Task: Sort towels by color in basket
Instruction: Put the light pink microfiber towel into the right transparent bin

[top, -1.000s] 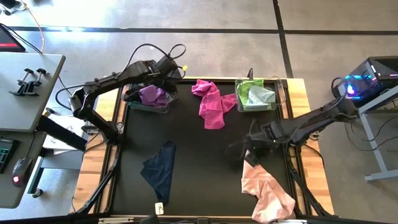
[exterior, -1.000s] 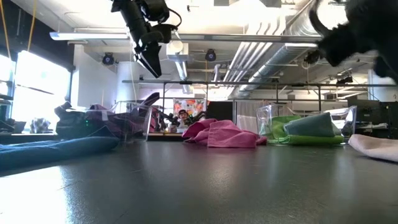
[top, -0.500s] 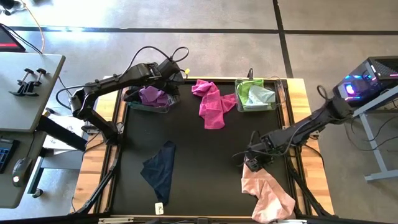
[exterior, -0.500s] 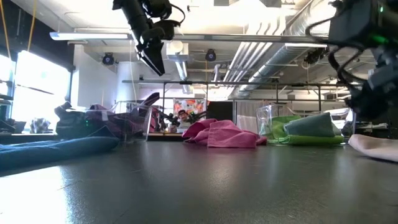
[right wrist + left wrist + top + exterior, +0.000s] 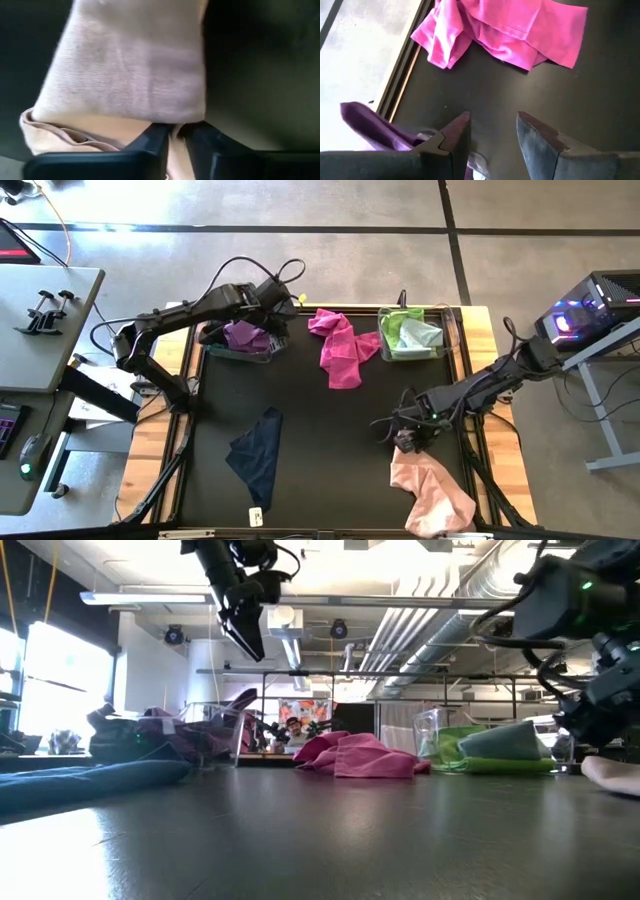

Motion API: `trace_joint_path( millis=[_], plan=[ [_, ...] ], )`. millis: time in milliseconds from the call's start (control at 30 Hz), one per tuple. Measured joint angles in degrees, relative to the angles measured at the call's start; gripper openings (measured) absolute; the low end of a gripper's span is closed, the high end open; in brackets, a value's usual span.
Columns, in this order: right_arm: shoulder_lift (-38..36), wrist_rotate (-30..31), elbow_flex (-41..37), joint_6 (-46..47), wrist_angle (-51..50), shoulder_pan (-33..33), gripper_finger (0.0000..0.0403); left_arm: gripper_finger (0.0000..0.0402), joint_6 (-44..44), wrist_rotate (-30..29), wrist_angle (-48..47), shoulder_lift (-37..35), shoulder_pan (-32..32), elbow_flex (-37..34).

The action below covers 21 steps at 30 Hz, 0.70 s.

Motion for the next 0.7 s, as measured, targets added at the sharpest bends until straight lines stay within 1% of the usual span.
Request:
trace_joint_path(
  millis=[100, 200, 400, 533, 633, 700],
  plan=[
    [-0.69, -0.52, -0.29, -3.67, 1.88, -2.75, 0.0012, 0.0145, 0.5, 0.03, 0.06, -0.02, -0.5, 0.0],
    [-1.77, 2.04, 1.12, -6.16, 3.03, -4.33, 0.0008, 0.0145, 0.5, 0.04, 0.58, -0.02, -0.89, 0.0],
    [-7.94, 12.16, 5.89, -5.89, 0.64, -5.76, 0.0003, 0.0145, 1.82, 0.07, 0.86, -0.02, -1.32, 0.0],
    [-13.24, 19.42, 11.93, -5.5, -6.49, -7.27, 0.0003, 0.0145, 1.9, 0.07, 0.92, -0.02, -1.33, 0.0],
    [-17.09, 26.28, 18.05, -7.85, -11.78, -9.48, 0.0002, 0.0145, 1.92, 0.07, 0.94, -0.02, -1.31, 0.0],
    [-19.0, 29.7, 22.18, -10.76, -15.67, -11.48, 0.0002, 0.0145, 1.99, 0.07, 0.96, -0.02, -1.31, 0.0]
  ],
)
